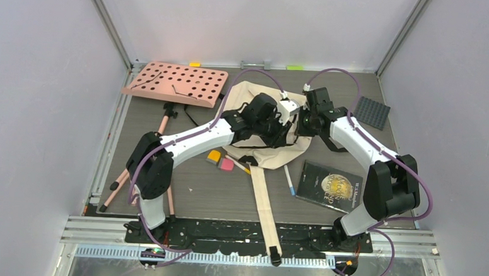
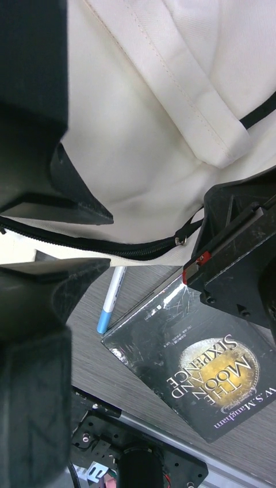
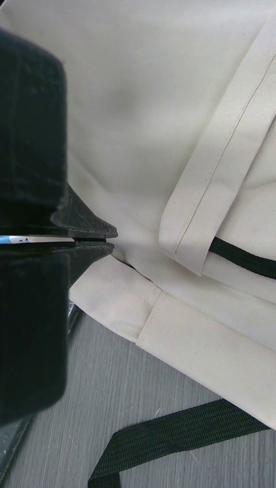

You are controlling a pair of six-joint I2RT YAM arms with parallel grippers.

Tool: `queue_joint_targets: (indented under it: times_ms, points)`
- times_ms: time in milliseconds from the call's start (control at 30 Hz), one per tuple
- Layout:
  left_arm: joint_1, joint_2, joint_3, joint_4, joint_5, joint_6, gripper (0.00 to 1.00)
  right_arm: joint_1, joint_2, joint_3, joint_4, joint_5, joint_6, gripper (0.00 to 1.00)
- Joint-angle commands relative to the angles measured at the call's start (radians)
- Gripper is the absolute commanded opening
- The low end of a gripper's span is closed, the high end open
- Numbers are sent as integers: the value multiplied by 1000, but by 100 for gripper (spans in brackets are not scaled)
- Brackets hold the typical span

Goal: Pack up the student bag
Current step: Unzip the student bag at the center of the board.

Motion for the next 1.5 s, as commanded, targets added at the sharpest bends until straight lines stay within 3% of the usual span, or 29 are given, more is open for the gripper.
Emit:
queue_joint_targets:
  times_ms: [0, 267, 833, 1033, 1133, 1267, 1467]
  points:
    - [1, 2, 8, 40, 22, -8, 25, 1, -47, 6, 22, 27, 10, 1]
    - [1, -34, -41, 26, 32, -4, 0, 1, -55, 7, 20, 91, 11, 1]
    - [1, -124, -133, -1, -1, 2, 0, -2, -22, 30, 21, 206, -6, 1]
    - [1, -95, -72, 48, 2, -34, 37, 0, -28, 28, 29, 171, -2, 1]
    - [1, -54, -29, 61, 18, -48, 49, -1, -39, 14, 29, 166, -1, 1]
    - [1, 6, 3, 91, 22, -67, 56, -1, -49, 5, 31, 162, 3, 1]
    - [0, 77, 51, 79, 65, -86, 54, 0, -49, 6, 33, 165, 7, 1]
